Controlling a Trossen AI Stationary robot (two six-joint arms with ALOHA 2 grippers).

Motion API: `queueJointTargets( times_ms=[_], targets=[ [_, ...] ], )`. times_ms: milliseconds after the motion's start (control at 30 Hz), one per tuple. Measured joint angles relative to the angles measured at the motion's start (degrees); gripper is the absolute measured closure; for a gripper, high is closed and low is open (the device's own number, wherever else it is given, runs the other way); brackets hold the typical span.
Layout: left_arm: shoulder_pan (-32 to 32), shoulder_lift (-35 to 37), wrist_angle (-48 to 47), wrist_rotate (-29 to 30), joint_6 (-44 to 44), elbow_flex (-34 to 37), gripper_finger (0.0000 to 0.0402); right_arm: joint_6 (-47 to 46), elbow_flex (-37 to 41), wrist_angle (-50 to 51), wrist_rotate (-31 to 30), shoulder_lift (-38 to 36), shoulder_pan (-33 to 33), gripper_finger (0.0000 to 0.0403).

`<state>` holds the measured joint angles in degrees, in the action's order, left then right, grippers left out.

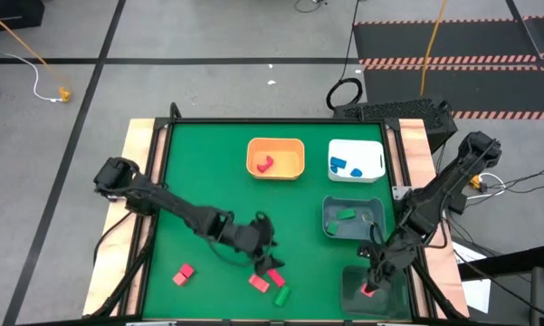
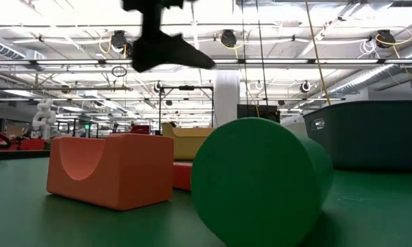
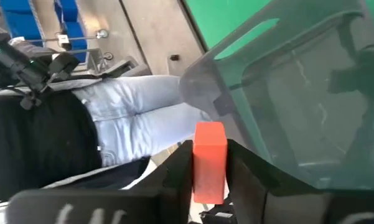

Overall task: Sort & place blocks by color
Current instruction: Put the top orange block into the black bin, then put the left red block into the yellow bin

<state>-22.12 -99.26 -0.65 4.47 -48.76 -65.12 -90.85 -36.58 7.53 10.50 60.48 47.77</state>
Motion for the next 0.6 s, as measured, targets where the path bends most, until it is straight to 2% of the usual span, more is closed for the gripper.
queueJointTargets(
  times_ms=[233,367,467,600],
  targets=[
    [-8.90,0.00,-0.71,-0.17,4.51,0.00,0.0007,-2.50,0.00,0.02,0.02,1.39,0.00,0.0249],
    [-13.50,0.00,0.04,-1.65,4.50,0.00,0.0007,-5.76,0.00,-0.94,0.04,0.92,-0.06,0.0220],
    [-15.99,0.00,-0.48,-1.88,1.12,0.00,0.0007,-8.33,0.02,-4.80,-0.26,0.73,-0.55,0.0212],
    [-17.78,0.00,-3.47,-1.30,-3.21,0.00,0.0007,-6.05,0.02,-12.70,-8.09,0.73,-1.33,0.0213]
  ],
)
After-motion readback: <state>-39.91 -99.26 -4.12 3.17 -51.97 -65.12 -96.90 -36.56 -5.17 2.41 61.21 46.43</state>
